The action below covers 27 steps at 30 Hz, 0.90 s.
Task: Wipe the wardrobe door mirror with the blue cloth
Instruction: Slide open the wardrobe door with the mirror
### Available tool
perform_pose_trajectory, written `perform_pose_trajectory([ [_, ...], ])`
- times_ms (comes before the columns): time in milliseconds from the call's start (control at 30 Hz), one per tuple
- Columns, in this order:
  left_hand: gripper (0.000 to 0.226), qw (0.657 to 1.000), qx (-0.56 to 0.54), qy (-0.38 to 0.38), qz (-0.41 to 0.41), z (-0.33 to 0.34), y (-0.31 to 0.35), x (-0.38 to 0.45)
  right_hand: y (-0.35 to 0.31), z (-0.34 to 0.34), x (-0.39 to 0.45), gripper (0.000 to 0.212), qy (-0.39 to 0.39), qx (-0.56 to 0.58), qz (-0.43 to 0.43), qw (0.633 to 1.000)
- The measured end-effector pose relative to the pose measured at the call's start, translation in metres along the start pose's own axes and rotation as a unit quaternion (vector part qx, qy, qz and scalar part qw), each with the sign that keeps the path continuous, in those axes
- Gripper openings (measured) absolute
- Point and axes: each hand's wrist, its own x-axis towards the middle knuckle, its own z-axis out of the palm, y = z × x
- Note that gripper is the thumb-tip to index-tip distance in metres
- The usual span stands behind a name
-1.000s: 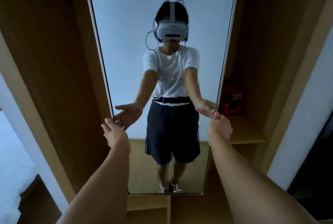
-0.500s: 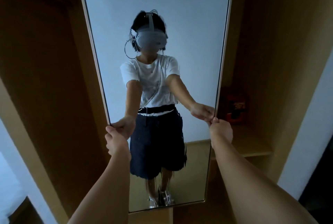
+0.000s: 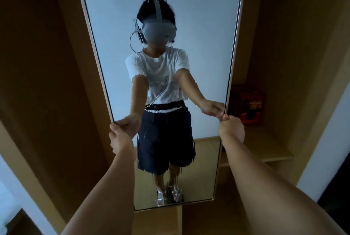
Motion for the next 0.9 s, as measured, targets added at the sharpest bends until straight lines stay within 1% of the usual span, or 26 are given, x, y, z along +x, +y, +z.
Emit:
perform_pose_trajectory([
  [133, 0.061, 1.000, -0.004, -0.007, -0.004, 0.005, 0.002, 0.004, -0.003, 0.006, 0.007, 0.046, -0.004, 0.005, 0.002, 1.000],
  [333, 0.062, 1.000, -0.008, -0.029, -0.008, 0.009, 0.003, 0.012, -0.010, 0.015, 0.014, 0.045, -0.007, 0.050, 0.033, 0.998],
  [433, 0.064, 0.999, -0.006, -0.038, -0.018, 0.012, 0.003, 0.017, -0.012, 0.018, 0.016, 0.044, 0.006, 0.056, 0.037, 0.998],
  [600, 0.064, 1.000, 0.006, -0.029, -0.007, 0.016, 0.000, 0.020, -0.010, 0.027, 0.011, 0.044, 0.052, 0.038, 0.004, 0.998],
  [700, 0.065, 1.000, 0.004, -0.009, -0.002, 0.017, 0.001, 0.017, -0.008, 0.026, 0.009, 0.043, 0.057, 0.055, -0.001, 0.997],
  [800, 0.066, 0.999, -0.028, 0.038, -0.002, 0.016, -0.008, 0.003, -0.004, 0.024, 0.007, 0.041, 0.038, 0.076, 0.007, 0.996],
  [867, 0.074, 0.997, -0.023, 0.069, -0.021, 0.014, -0.023, -0.010, 0.002, 0.024, 0.004, 0.038, 0.024, 0.081, 0.013, 0.996],
  [900, 0.077, 0.996, -0.003, 0.086, -0.039, 0.011, -0.034, -0.018, 0.008, 0.024, 0.002, 0.036, 0.019, 0.077, 0.014, 0.997],
])
